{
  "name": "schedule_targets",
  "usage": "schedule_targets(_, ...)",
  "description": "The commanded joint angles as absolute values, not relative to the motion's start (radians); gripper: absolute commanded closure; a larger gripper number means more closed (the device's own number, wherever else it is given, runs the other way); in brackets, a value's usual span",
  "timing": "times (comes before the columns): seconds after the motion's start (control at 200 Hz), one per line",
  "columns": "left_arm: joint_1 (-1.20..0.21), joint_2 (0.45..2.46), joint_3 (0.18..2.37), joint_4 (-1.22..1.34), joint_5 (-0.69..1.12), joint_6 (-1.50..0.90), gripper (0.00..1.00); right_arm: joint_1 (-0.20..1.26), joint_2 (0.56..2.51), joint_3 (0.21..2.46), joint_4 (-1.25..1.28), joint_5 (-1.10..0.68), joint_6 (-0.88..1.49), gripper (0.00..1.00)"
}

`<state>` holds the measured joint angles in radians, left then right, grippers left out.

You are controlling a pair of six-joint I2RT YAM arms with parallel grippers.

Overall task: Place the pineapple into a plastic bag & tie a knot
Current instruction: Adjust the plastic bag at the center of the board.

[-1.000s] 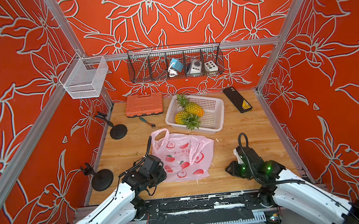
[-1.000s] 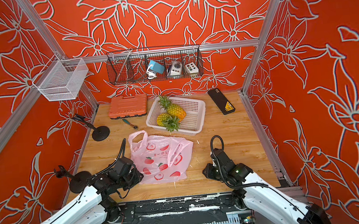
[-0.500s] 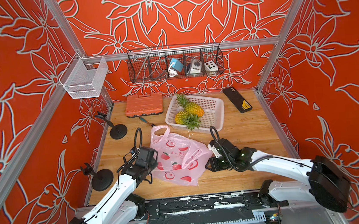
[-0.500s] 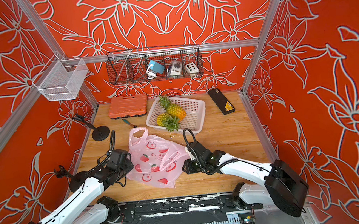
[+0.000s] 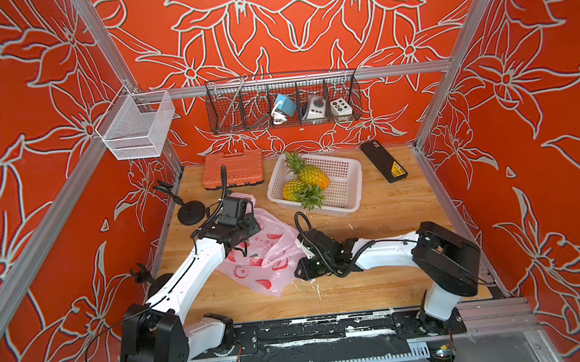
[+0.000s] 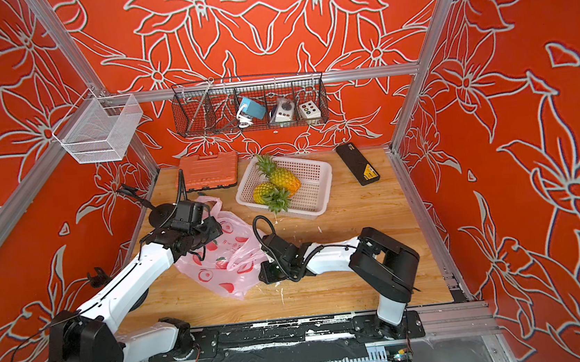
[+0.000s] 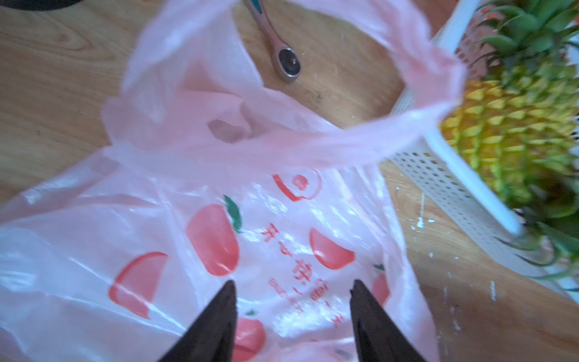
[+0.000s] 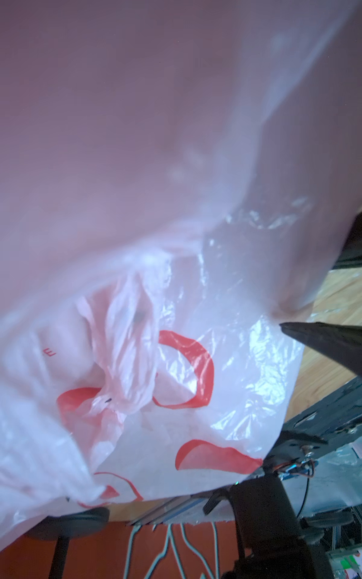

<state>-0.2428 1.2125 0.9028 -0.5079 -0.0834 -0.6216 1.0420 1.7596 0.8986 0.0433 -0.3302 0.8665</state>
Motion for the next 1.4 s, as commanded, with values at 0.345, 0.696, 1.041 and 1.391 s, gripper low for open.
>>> schedule_targets(0.345,-0.239,1.142,1.025,-0.727,0.006,-0.513,0.41,1.045,1.604,1.122,-0.282,-0.056,0.662,0.62)
schedule_targets(0.696,-0.239,1.137,0.901,-0.717,0.008,-0.598,0.39,0.919,1.285,1.086,-0.54,0.204,0.368,0.52)
schedule_targets(1.041,-0.294,1.342,0.787,-0.556,0.162,-0.721,0.46,0.746,1.145,1.02,-0.55,0.129,0.354,0.45)
schedule_targets(1.391,-0.334,1.215,0.577,-0.596,0.067,-0.799,0.43,0.749,1.269,1.02,-0.411,-0.162,0.419,0.46)
